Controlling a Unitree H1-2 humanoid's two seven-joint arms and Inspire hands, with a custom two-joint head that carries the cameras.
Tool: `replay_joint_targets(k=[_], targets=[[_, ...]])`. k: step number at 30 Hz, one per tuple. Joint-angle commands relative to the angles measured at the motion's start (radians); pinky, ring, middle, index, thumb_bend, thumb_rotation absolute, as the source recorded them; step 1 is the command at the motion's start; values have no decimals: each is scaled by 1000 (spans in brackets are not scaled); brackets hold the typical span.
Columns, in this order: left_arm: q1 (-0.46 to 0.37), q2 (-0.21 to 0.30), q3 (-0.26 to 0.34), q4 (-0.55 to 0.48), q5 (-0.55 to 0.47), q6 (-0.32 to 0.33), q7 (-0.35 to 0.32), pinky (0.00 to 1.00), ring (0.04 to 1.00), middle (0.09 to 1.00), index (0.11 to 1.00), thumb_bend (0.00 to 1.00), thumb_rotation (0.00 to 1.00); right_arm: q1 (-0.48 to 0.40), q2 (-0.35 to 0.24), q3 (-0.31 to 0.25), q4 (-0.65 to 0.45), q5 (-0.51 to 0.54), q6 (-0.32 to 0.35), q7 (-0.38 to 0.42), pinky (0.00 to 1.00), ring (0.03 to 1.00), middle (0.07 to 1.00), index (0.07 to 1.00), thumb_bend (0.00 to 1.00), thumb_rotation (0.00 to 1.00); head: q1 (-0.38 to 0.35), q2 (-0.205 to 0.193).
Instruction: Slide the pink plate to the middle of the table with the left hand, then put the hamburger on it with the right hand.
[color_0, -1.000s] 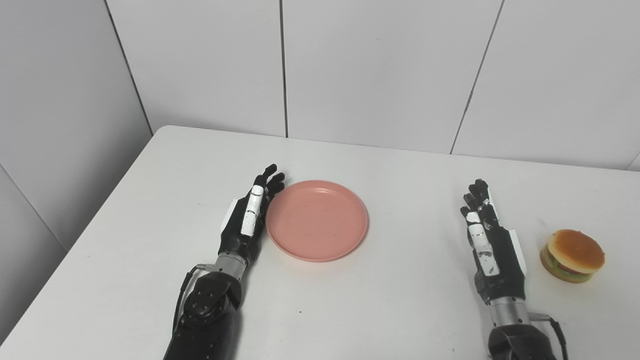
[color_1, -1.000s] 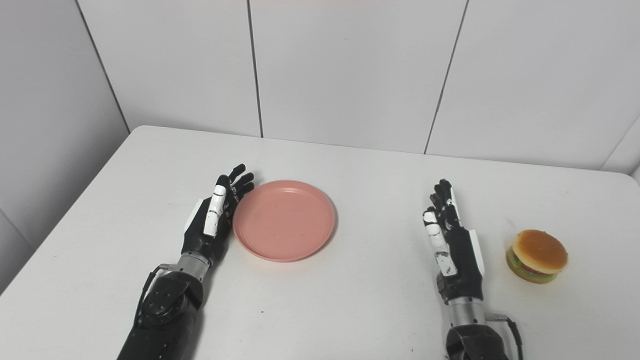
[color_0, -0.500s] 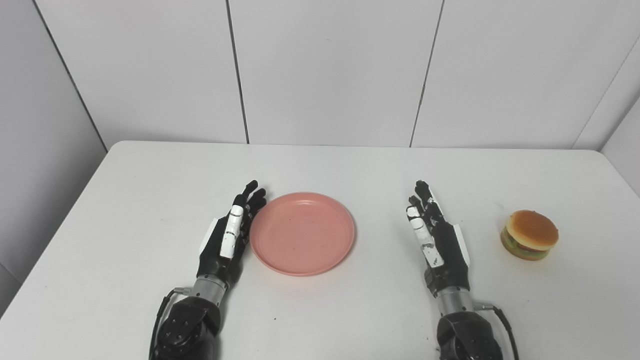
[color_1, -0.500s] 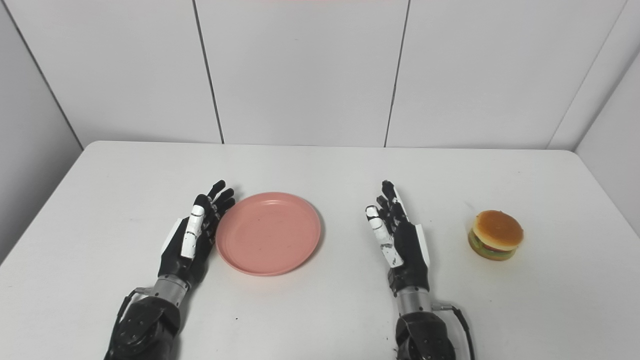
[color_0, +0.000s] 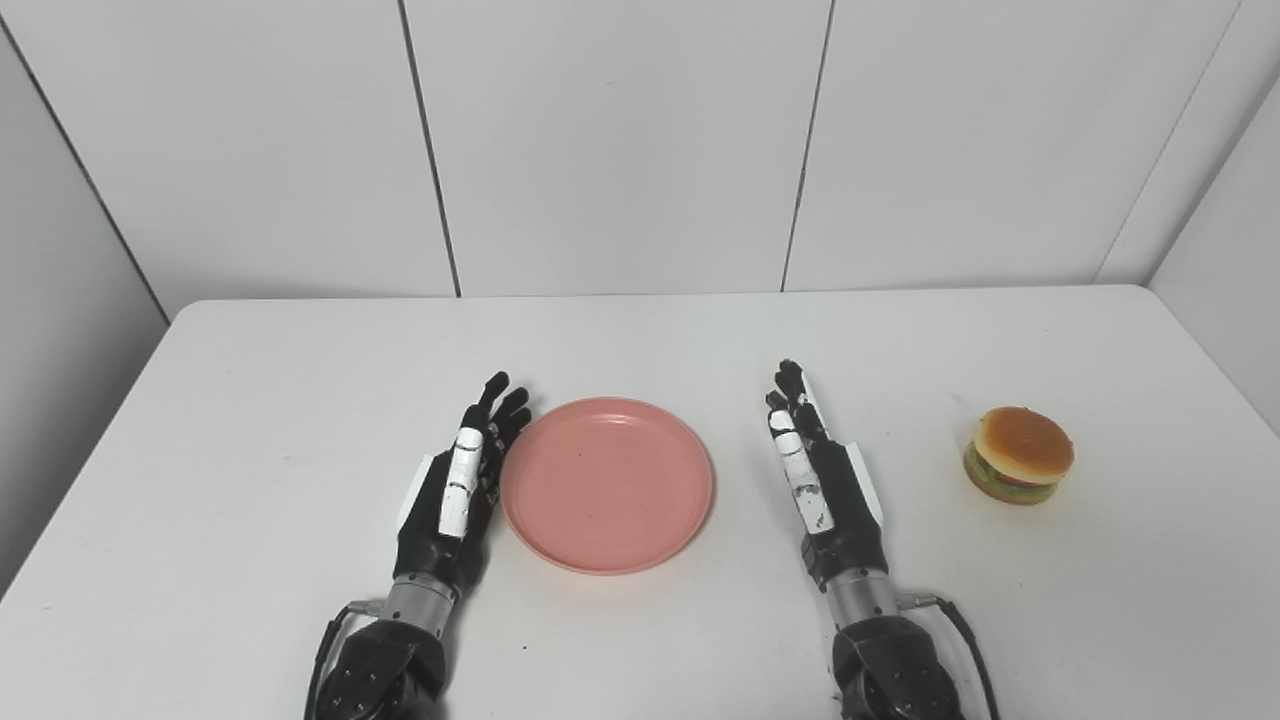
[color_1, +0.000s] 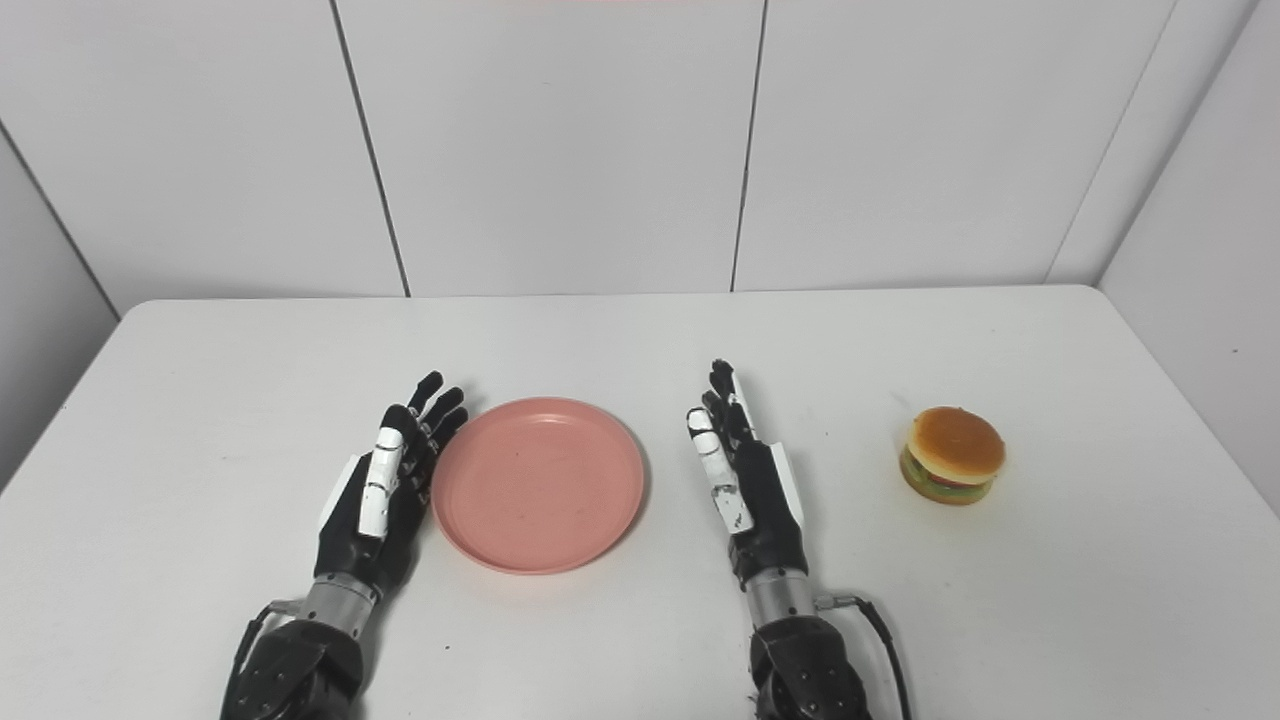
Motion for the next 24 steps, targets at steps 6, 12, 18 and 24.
replay_joint_targets(k=[6, 12, 18, 24], targets=[[24, -32, -8, 61, 25, -68, 10, 911, 918, 918, 907, 590, 1000, 74, 23, 8, 81, 6, 10, 0, 987, 970, 997, 979, 584, 888, 11, 1], [15, -41, -8, 96, 19, -96, 3, 921, 926, 926, 913, 577, 1000, 50, 18, 14, 119, -2, -18, 4, 991, 987, 1000, 993, 602, 901, 4, -8], [10, -55, -16, 126, 34, -126, 4, 959, 947, 943, 931, 567, 1000, 53, 14, 13, 115, 16, -15, 16, 1000, 990, 1000, 1000, 620, 899, 11, -1], [9, -63, -14, 160, 63, -151, 27, 992, 978, 977, 967, 565, 1000, 70, 7, 6, 77, 21, 11, 18, 986, 984, 1000, 999, 544, 905, 36, 4]])
